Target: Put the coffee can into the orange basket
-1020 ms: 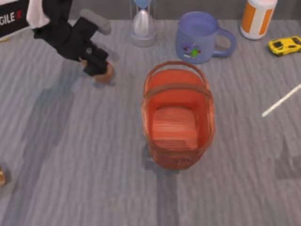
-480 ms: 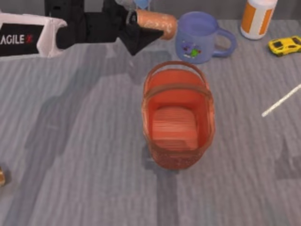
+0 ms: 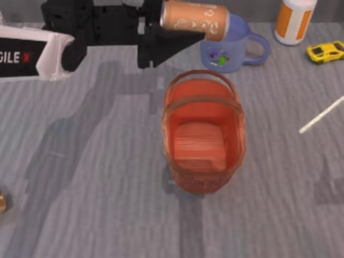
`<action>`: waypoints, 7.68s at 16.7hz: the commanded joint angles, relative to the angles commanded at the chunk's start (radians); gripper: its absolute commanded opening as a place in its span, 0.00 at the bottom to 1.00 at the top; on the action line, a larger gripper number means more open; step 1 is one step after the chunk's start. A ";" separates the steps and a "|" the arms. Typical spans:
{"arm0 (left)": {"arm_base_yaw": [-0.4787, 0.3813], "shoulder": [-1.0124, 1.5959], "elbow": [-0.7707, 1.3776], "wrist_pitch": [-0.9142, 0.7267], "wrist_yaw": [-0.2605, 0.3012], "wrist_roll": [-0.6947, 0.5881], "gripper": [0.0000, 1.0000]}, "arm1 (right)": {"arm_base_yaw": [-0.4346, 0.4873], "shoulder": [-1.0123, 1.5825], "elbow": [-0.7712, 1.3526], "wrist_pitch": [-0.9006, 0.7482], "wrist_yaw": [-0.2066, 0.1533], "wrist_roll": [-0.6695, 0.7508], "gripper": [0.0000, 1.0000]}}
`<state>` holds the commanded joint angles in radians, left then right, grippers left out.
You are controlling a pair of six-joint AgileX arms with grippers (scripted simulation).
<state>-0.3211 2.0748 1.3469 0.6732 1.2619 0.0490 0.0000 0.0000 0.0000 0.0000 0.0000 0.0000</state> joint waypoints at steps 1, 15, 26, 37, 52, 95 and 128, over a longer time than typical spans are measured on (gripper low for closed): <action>-0.001 -0.005 -0.005 0.011 0.009 -0.004 0.00 | 0.000 0.000 0.000 0.000 0.000 0.000 1.00; 0.023 0.216 -0.088 0.324 0.013 -0.007 0.00 | 0.000 0.000 0.000 0.000 0.000 0.000 1.00; 0.025 0.229 -0.095 0.341 0.012 -0.008 0.45 | 0.000 0.000 0.000 0.000 0.000 0.000 1.00; 0.025 0.229 -0.095 0.341 0.012 -0.008 1.00 | 0.000 0.000 0.000 0.000 0.000 0.000 1.00; 0.103 -0.170 -0.297 0.138 -0.250 -0.087 1.00 | 0.155 0.457 0.464 -0.354 -0.015 -0.227 1.00; 0.341 -2.075 -1.347 -0.673 -1.262 -0.049 1.00 | 0.657 2.365 2.349 -1.554 0.006 -1.055 0.70; 0.341 -2.075 -1.347 -0.673 -1.262 -0.049 1.00 | 0.657 2.365 2.349 -1.554 0.006 -1.055 0.00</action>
<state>0.0200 0.0000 0.0000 0.0000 0.0000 0.0000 0.6567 2.3647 2.3486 -1.5542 0.0063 -1.0551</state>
